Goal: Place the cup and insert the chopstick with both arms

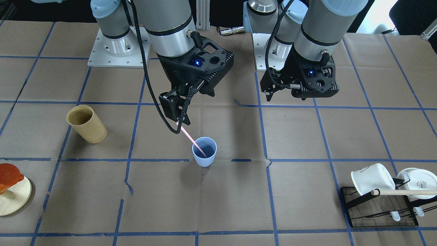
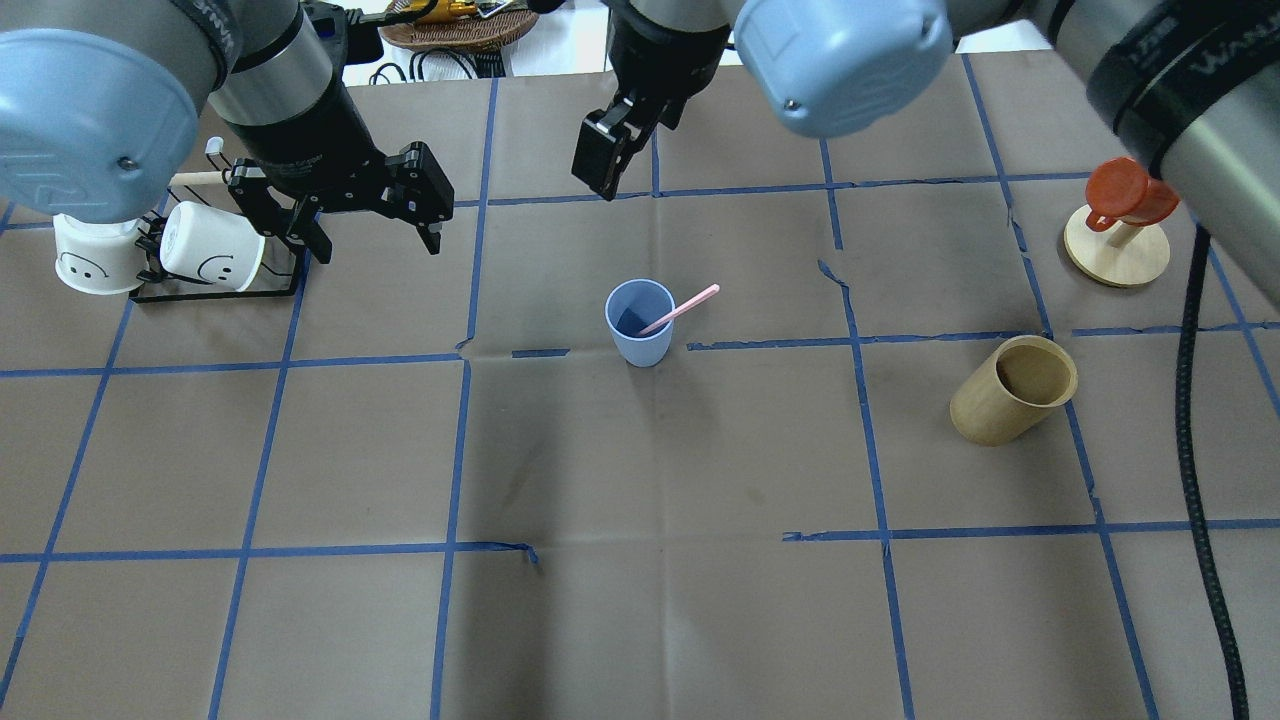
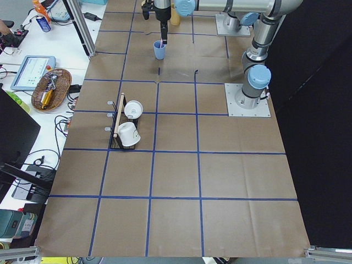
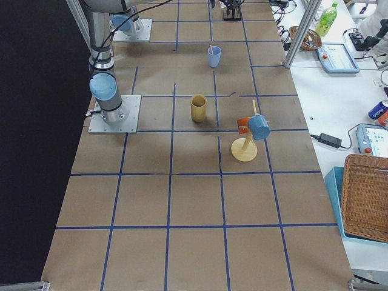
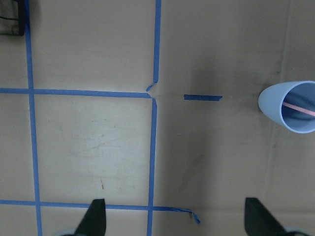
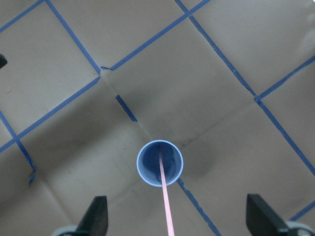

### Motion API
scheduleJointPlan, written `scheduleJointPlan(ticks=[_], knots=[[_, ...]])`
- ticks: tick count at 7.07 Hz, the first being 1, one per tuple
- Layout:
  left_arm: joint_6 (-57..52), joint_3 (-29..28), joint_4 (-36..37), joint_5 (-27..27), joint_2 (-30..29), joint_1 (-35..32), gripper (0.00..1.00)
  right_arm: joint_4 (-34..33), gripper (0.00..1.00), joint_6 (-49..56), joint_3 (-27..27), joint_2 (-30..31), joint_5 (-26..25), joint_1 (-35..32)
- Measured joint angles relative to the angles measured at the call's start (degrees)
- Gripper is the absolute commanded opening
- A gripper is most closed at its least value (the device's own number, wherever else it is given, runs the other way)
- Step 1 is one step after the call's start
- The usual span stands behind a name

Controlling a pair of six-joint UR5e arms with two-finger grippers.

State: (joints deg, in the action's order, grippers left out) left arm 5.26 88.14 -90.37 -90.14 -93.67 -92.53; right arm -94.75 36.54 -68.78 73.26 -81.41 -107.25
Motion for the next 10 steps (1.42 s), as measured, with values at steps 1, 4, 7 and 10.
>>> scheduleJointPlan(ticks=[1,4,7,10], knots=[[-0.02,0.13,-0.37,-0.04,0.18,-0.07,1.00,4.28,1.00,3.79,3.59,-1.21,-1.62,3.49],[-0.10,0.42,-0.58,-0.10,0.28,-0.11,1.00,12.72,0.88,5.27,5.76,-0.96,-2.92,18.35],[-0.10,0.48,-0.63,-0.12,0.47,-0.17,1.00,14.38,1.00,-7.14,-8.42,9.48,-2.75,20.17],[0.55,0.54,-0.55,-0.04,0.61,-0.04,1.00,-2.03,1.00,-16.54,-32.64,23.55,-7.47,20.16]])
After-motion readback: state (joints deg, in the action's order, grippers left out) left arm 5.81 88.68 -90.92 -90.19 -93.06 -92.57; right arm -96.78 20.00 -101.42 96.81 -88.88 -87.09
